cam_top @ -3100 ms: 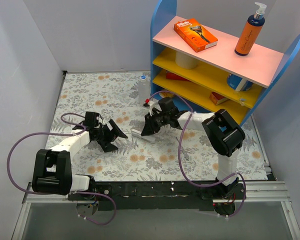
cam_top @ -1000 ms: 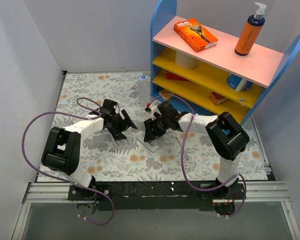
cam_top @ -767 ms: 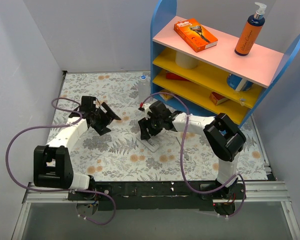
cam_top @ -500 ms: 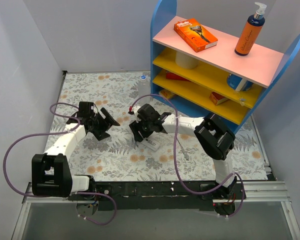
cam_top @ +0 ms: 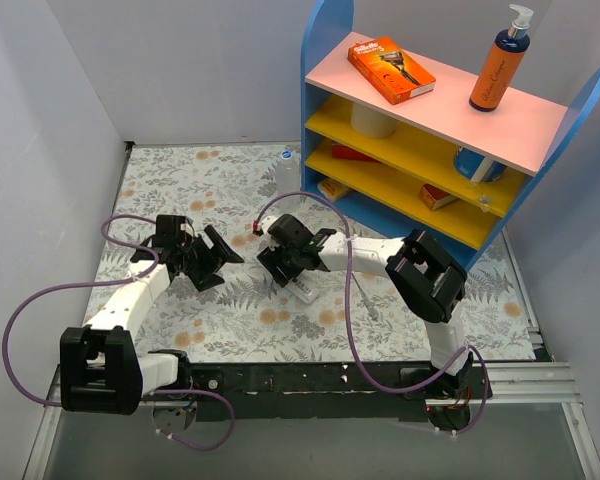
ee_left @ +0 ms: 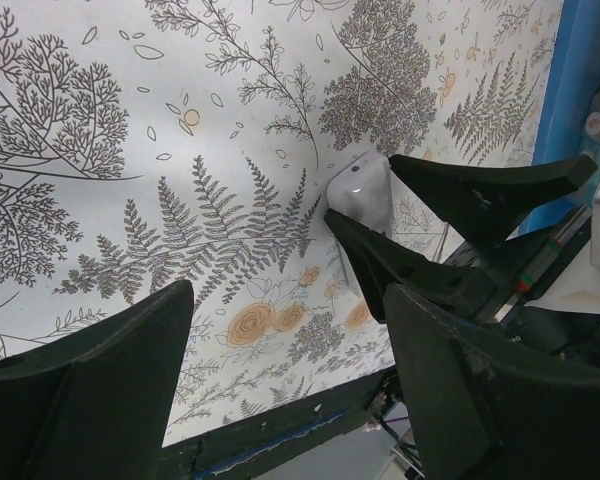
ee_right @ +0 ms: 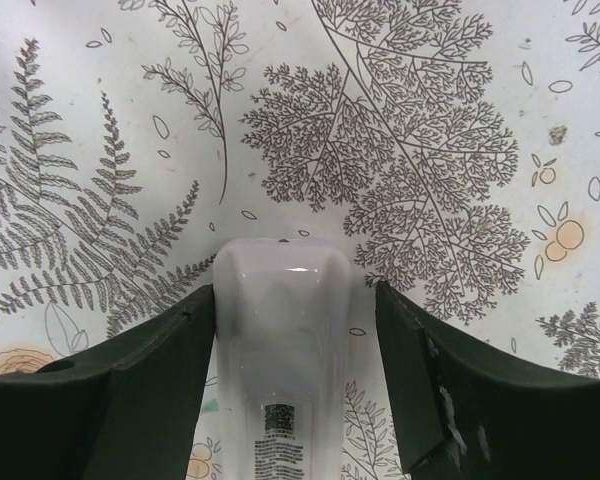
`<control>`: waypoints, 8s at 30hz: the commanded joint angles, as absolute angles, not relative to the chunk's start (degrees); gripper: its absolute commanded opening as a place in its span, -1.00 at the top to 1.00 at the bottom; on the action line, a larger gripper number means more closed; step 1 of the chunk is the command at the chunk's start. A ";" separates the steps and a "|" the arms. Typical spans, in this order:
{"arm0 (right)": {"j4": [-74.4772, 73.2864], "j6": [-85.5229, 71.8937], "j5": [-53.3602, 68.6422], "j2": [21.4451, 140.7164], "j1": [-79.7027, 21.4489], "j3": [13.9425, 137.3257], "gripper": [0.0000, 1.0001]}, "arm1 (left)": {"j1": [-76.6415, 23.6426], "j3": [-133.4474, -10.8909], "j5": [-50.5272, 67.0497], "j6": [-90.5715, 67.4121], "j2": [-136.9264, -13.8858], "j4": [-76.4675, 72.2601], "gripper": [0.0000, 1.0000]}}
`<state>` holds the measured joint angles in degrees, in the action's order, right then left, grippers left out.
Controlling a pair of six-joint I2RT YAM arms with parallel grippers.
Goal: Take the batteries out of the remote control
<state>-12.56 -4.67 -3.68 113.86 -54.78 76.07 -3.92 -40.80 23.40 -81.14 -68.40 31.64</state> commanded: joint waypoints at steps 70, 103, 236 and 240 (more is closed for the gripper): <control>8.15 -27.77 34.70 80.00 -36.13 51.87 -0.44 | -34.63 -22.15 30.93 -99.93 -64.69 -15.55 1.00; 54.66 -53.61 53.09 75.85 -41.22 30.32 -0.01 | -34.54 -18.28 35.59 -110.74 -55.46 -33.57 1.00; -10.91 40.64 16.25 74.81 -52.19 39.49 0.94 | -14.68 -39.20 44.74 -69.61 -80.86 21.36 1.00; -7.82 50.68 20.99 70.85 -53.61 35.86 0.97 | -14.68 -39.02 44.03 -69.87 -79.89 21.27 1.00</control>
<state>-12.45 33.41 13.08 73.93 -52.80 39.03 -14.74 -37.23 44.01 -70.50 -82.19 21.02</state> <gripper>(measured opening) 0.043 0.247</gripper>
